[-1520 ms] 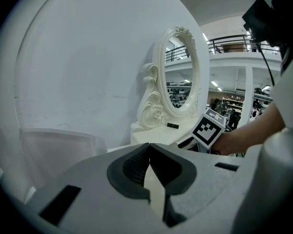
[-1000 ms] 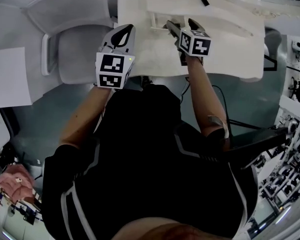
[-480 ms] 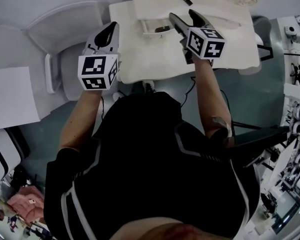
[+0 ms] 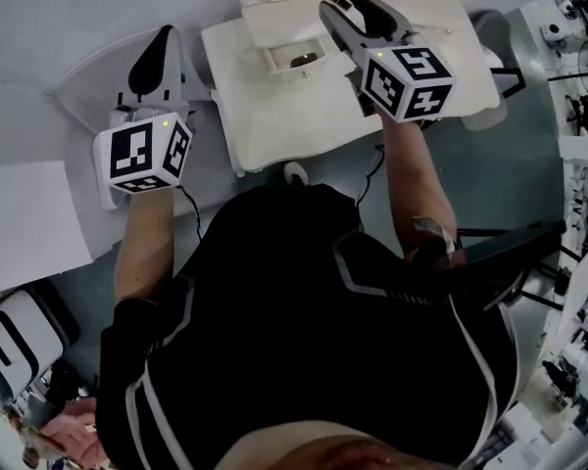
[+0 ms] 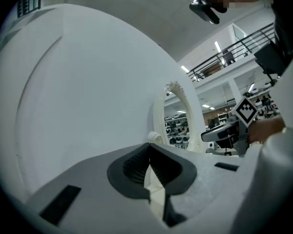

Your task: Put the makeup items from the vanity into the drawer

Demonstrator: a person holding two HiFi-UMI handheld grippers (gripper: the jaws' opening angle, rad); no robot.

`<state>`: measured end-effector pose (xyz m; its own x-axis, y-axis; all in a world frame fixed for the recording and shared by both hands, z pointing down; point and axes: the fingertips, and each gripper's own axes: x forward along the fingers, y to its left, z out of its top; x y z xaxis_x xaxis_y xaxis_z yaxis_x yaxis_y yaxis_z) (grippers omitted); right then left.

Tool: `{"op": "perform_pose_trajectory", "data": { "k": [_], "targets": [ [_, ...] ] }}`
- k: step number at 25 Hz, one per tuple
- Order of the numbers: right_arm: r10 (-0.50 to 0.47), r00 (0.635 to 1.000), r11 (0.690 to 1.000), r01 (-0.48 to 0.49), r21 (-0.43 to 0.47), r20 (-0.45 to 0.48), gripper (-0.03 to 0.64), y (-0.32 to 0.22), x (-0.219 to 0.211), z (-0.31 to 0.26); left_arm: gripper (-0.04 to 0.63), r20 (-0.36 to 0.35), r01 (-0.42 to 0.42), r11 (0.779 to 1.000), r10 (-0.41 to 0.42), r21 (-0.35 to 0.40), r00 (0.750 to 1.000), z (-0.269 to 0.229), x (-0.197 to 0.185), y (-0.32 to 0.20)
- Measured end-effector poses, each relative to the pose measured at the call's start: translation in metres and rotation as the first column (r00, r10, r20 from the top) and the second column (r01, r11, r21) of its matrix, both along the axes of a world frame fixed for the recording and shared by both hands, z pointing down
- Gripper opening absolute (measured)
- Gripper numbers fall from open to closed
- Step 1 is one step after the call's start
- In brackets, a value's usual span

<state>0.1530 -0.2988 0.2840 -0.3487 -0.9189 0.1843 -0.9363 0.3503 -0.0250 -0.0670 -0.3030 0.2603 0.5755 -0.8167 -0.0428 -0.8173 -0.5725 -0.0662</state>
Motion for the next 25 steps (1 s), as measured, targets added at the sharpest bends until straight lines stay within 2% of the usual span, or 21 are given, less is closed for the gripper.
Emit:
{"op": "perform_pose_trajectory", "data": {
  "k": [2,5,7,10,13,14,17,19,21,25],
  "targets": [
    [-0.014,1.000,0.999,0.014,0.039,0.007,0.209,0.005,-0.002,-0.016,0.005,-0.001,0.009,1.000,-0.009,0.004,1.000,-0.011,-0.003,-0.002],
    [-0.031,0.999,0.996,0.031,0.080,0.008,0.197,0.011,-0.005,-0.037,0.005,-0.057,-0.011,1.000,0.011,-0.005,0.998,-0.025,-0.009,0.000],
    [-0.039,0.999,0.995,0.038,0.095,0.012,0.162,0.016,-0.008,-0.046,0.005,-0.076,-0.032,0.999,0.031,-0.003,0.997,-0.032,-0.014,0.003],
    [-0.039,0.999,0.993,0.037,0.116,0.022,0.136,0.021,-0.009,-0.057,0.005,-0.098,-0.045,0.998,0.041,-0.042,0.994,-0.039,-0.019,0.002],
    [-0.016,0.999,0.991,0.010,0.134,0.040,0.063,0.024,-0.006,-0.065,0.005,-0.133,-0.061,0.995,0.050,-0.075,0.990,-0.043,-0.018,0.001],
    [-0.003,0.999,0.991,-0.004,0.137,0.050,0.032,0.024,-0.005,-0.066,0.005,-0.135,-0.074,0.993,0.061,-0.088,0.989,-0.042,-0.016,0.002],
    [0.012,0.998,0.991,-0.020,0.134,0.060,0.006,0.026,-0.002,-0.066,0.005,-0.106,-0.108,0.989,0.097,-0.102,0.990,-0.038,-0.011,0.006],
    [0.010,0.999,0.992,-0.017,0.126,0.051,0.006,0.026,-0.001,-0.065,0.005,-0.076,-0.089,0.993,0.083,-0.083,0.994,-0.037,-0.011,0.008],
    [0.011,0.999,0.994,-0.016,0.112,0.042,0.005,0.023,0.002,-0.059,0.005,-0.078,-0.076,0.995,0.071,-0.064,0.994,-0.038,-0.012,0.009],
    [0.018,0.999,0.994,-0.021,0.108,0.028,0.005,0.017,0.005,-0.051,0.005,-0.070,-0.053,0.996,0.048,-0.073,0.996,-0.032,-0.015,0.007]
  ]
}}
